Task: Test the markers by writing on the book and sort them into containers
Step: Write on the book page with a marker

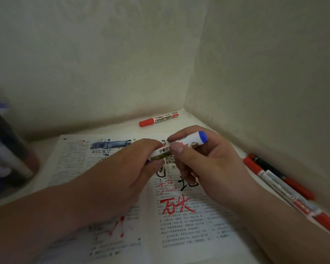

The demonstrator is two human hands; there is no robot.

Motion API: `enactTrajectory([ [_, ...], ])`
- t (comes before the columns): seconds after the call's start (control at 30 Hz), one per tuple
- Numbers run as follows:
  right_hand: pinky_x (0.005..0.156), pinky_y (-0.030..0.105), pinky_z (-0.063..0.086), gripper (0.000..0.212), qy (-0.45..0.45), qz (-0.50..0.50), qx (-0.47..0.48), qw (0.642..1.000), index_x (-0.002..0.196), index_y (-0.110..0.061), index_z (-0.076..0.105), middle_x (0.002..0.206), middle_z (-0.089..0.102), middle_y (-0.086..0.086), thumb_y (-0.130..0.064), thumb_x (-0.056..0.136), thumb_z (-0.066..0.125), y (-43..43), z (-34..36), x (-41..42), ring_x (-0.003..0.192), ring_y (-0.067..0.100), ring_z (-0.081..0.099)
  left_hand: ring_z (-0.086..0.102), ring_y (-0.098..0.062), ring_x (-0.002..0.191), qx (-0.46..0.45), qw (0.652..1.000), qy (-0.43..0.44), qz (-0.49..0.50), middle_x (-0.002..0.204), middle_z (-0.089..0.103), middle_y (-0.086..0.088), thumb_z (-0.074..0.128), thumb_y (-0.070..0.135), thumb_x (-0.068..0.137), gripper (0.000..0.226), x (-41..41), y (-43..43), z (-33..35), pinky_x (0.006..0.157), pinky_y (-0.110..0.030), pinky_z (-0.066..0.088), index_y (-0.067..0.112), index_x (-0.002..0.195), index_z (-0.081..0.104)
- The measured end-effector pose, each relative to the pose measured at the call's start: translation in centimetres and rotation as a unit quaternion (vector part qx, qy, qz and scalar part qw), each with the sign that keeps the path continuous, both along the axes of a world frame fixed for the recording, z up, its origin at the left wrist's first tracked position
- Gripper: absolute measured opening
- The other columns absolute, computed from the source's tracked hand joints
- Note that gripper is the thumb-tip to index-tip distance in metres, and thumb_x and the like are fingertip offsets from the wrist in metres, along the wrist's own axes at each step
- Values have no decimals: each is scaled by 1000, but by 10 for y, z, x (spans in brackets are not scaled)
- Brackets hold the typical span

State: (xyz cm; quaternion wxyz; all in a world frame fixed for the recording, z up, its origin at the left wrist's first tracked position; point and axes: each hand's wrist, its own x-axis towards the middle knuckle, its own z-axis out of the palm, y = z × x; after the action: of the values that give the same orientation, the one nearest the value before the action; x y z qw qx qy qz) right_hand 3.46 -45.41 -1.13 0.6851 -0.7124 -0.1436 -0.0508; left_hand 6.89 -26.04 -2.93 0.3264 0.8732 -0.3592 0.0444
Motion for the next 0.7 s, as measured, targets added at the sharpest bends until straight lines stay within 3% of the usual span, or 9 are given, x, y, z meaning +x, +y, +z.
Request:
enactTrajectory([
  [0.03,43,35,33,14,-10,11,-11,1000,99,-12,68,52,46,18,-21,88,69,0,0,-1,46,36,36,56,3,100,-15,1000,8,-10,105,57,25,30,61,93,38,1,2,1,79,-18,44,46,125,44],
  [0.1,47,20,39,16,-24,29,-35,999,103,-3,64,51,57,-6,-12,90,66,0,-1,-3,44,9,49,58,1,97,-14,1000,9,-25,102,59,25,30,60,97,32,3,4,-2,76,-20,46,45,120,47],
  [0.17,56,10,44,15,-34,34,-69,996,105,-2,64,63,66,-11,-7,91,66,2,-3,-4,52,0,59,57,3,93,0,999,-24,-28,97,57,26,30,54,102,25,5,4,-4,74,-16,45,44,116,48],
  [0.23,60,12,46,14,-50,22,-103,993,104,-8,66,72,68,-10,-13,91,67,4,-4,-3,60,1,62,57,3,93,4,999,-35,-30,99,58,26,31,54,101,29,7,4,-4,74,-15,44,40,118,49],
  [0.37,53,18,42,15,-47,14,-77,996,103,-8,63,59,61,-13,-19,93,62,7,-4,-2,50,6,50,61,3,94,-12,999,-9,-49,101,62,25,32,55,98,28,6,5,1,76,-15,46,44,119,47],
  [0.47,46,35,36,15,-61,14,-46,997,102,-9,63,58,55,-3,-21,93,62,8,-5,-4,48,29,39,64,-3,83,-17,998,-9,-58,91,66,19,33,58,100,14,7,7,4,68,-21,47,58,110,43],
  [0.53,45,38,35,14,-59,14,-35,998,100,-10,63,58,54,2,-21,92,63,9,-3,-6,48,36,39,65,-8,77,-18,998,-5,-63,87,66,15,35,62,98,14,9,8,5,64,-25,47,60,108,43],
  [0.63,48,26,41,16,-51,-23,-34,998,90,-15,63,58,58,-4,-31,91,62,8,2,-5,48,14,51,61,-5,76,-28,998,20,-55,94,61,19,34,74,89,27,6,8,7,68,-22,49,59,110,39],
  [0.7,47,27,37,24,-17,-89,3,996,75,-25,60,54,51,-5,-44,90,63,2,3,1,46,13,43,57,-5,76,-17,998,52,-33,100,54,19,35,77,84,29,3,8,6,70,-22,49,64,109,28],
])
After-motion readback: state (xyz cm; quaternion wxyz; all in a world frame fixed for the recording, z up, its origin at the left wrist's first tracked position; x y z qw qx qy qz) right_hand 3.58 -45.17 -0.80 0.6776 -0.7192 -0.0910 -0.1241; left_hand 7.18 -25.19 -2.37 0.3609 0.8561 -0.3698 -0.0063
